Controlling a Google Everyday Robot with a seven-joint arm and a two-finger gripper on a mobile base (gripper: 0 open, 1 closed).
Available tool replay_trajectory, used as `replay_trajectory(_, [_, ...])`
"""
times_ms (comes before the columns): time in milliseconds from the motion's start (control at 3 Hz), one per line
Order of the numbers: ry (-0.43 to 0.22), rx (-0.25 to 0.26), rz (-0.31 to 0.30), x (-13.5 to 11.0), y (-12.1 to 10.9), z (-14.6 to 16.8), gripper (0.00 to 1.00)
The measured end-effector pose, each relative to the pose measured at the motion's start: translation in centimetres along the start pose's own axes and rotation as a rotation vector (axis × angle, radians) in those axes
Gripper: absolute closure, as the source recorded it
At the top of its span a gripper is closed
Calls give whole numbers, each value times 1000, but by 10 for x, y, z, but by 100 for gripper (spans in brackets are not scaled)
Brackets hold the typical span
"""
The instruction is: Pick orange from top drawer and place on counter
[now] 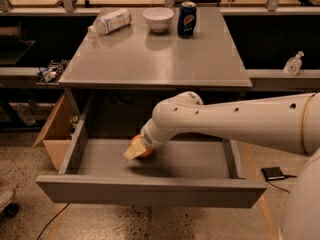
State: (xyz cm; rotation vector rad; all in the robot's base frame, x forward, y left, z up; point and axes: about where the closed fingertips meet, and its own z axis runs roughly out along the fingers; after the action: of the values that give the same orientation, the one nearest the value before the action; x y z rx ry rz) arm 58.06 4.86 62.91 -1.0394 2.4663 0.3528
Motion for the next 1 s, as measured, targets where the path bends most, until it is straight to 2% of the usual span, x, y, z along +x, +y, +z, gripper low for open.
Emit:
replay_trajectory(333, [-2,0,-1,1,2,-1,38])
replay_trajectory(667, [-31,-3,-11,-3,5,-10,62])
replay_trajectory(1000, [-120,6,-22,-11,7,-41,85])
